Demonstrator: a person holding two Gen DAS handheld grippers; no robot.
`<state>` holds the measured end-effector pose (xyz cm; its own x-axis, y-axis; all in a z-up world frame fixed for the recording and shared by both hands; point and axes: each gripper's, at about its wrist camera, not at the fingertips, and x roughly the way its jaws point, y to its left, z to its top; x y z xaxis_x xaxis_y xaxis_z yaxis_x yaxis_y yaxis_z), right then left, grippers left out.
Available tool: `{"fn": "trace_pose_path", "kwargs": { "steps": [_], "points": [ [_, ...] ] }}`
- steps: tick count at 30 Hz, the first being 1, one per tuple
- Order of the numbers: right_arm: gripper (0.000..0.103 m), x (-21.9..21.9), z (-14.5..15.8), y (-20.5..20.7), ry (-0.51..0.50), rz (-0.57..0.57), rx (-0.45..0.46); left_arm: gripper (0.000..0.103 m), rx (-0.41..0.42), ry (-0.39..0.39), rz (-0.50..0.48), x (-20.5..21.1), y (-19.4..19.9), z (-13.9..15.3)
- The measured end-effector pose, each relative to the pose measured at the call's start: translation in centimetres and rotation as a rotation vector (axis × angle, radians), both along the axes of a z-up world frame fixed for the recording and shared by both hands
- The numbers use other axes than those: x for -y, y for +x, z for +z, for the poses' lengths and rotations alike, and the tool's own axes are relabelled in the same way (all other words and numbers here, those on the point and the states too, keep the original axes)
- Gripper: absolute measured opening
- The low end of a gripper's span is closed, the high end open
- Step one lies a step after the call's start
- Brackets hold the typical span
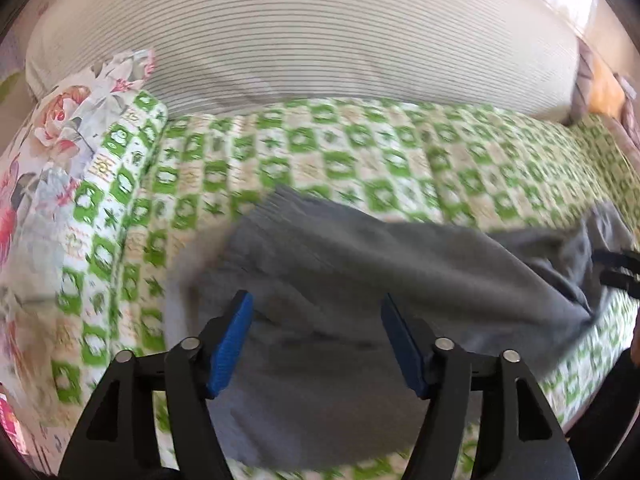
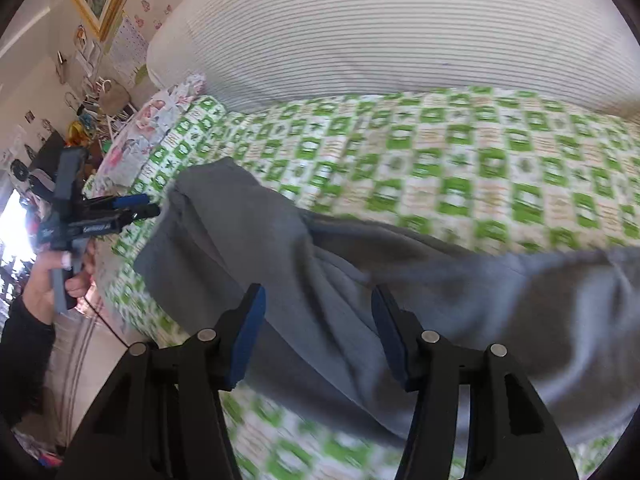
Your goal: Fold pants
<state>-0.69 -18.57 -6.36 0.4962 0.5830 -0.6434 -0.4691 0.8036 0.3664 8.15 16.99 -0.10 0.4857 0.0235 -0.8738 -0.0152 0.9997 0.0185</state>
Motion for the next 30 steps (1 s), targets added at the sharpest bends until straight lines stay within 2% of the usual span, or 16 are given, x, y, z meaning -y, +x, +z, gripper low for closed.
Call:
{"fn": "trace_pose_path", "kwargs": {
  "steps": [7, 10, 12, 13, 19, 21, 23, 24, 25, 26, 27, 28, 30],
  "points": [
    [0.057, -5.2, -0.3, 3.5, -0.026, 0.059, -0.030, 0.073, -0.083, 0.071, -0.034, -3.7, 5.4, -1.6],
    [0.057, -6.6, -0.9, 5.2, -0.046, 0.070, -0.053, 0.073, -0.125, 0.045, -0.067, -4.5, 8.1, -2.4],
    [0.057, -7.2, -1.4, 6.6, -0.048, 0.072, -0.082, 0.075, -0.140, 0.060, -0.069, -4.8, 9.5, -2.9],
    [0.058, -7.3, -1.7, 7.2, -0.047, 0.072, -0.095, 0.078, -0.159, 0.075, -0.074, -4.9, 10.6, -3.5],
    [0.063, -8.9, -3.2, 10.5, -0.041, 0.091, -0.173, 0.079, -0.314, 0.079, -0.121, -5.0, 14.3, -8.8],
    [0.065, -9.6, -4.0, 11.2, -0.060, 0.113, -0.200, 0.080, -0.322, 0.094, -0.139, -4.6, 14.4, -9.9],
    [0.065, -10.5, -4.7, 11.6, -0.081, 0.127, -0.209, 0.070, -0.280, 0.099, -0.167, -4.1, 14.1, -10.0],
    [0.065, -10.8, -4.8, 11.7, -0.081, 0.138, -0.205, 0.048, -0.253, 0.067, -0.189, -3.8, 13.7, -9.6],
    [0.065, -11.1, -4.9, 11.6, -0.083, 0.150, -0.198, 0.032, -0.236, 0.035, -0.204, -3.6, 13.4, -9.2],
    [0.049, -11.6, -4.8, 11.3, -0.094, 0.166, -0.173, 0.031, -0.216, 0.040, -0.205, -3.2, 13.1, -8.8],
    [0.022, -12.0, -4.6, 11.1, -0.101, 0.179, -0.154, 0.023, -0.183, 0.068, -0.214, -2.9, 12.5, -8.1],
    [0.018, -12.3, -4.4, 11.0, -0.109, 0.182, -0.142, 0.018, -0.159, 0.077, -0.225, -2.6, 12.0, -7.5],
    [0.012, -12.8, -3.2, 10.3, -0.148, 0.156, -0.076, 0.016, -0.113, 0.088, -0.230, -2.4, 11.2, -6.3]
  ]
}}
